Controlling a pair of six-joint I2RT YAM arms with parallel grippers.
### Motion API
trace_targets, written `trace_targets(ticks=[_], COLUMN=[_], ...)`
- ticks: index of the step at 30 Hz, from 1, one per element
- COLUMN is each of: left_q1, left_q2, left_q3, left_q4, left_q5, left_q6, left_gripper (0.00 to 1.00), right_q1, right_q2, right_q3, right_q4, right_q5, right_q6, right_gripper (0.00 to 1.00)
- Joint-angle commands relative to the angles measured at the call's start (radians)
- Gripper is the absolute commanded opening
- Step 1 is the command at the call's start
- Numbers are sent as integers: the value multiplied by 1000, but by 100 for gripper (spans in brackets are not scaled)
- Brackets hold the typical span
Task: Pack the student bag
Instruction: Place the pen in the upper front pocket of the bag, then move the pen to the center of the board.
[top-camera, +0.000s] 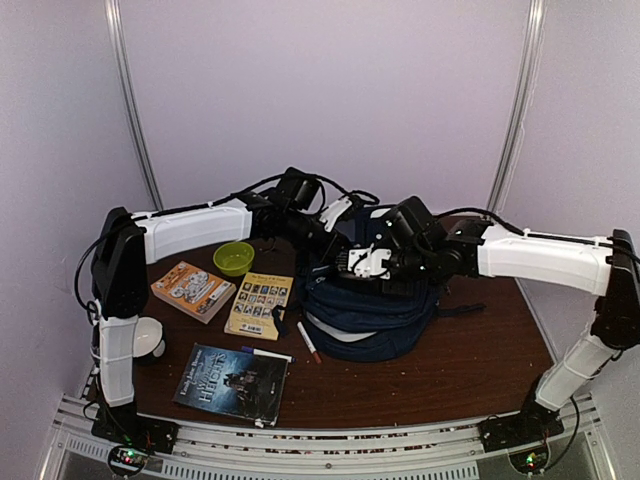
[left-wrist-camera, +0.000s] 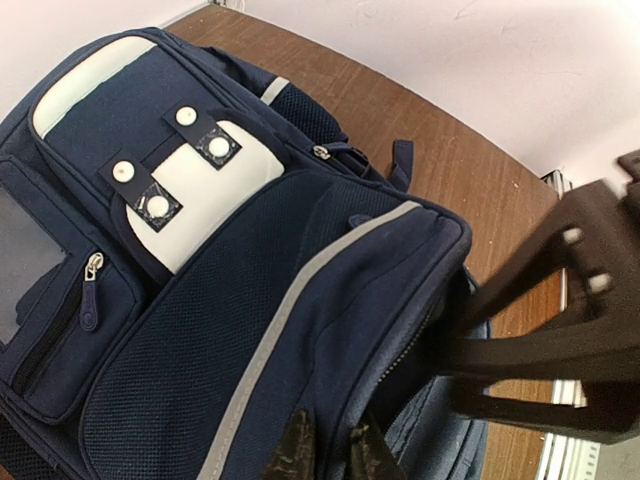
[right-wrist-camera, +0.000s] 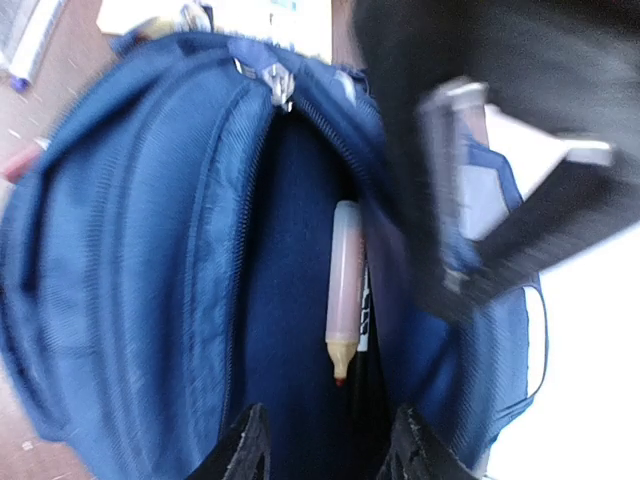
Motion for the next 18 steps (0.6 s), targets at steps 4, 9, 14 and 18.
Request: trace_targets(ticks=[4,9,14,18], left_q1=[2,2,2,2], left_q2=[-36,-36,-46,-43], left_q3=[7,1,1,11], left_q4=[59,56,19,-7], left_q5=[17,9,-28,-27], left_q6=[-23,-8,51,70], left_gripper=[12,12,9,8], right_q1=[62,117,159,191], right_q2=[-61,17,124,205], right_q3=[-5,-11,2,54], right_q4=[-135,-125,-102,-103], right_q5=[-227,-322,-398,-421], right_q6=[135,194,251,290], right_gripper=[37,32,26,23])
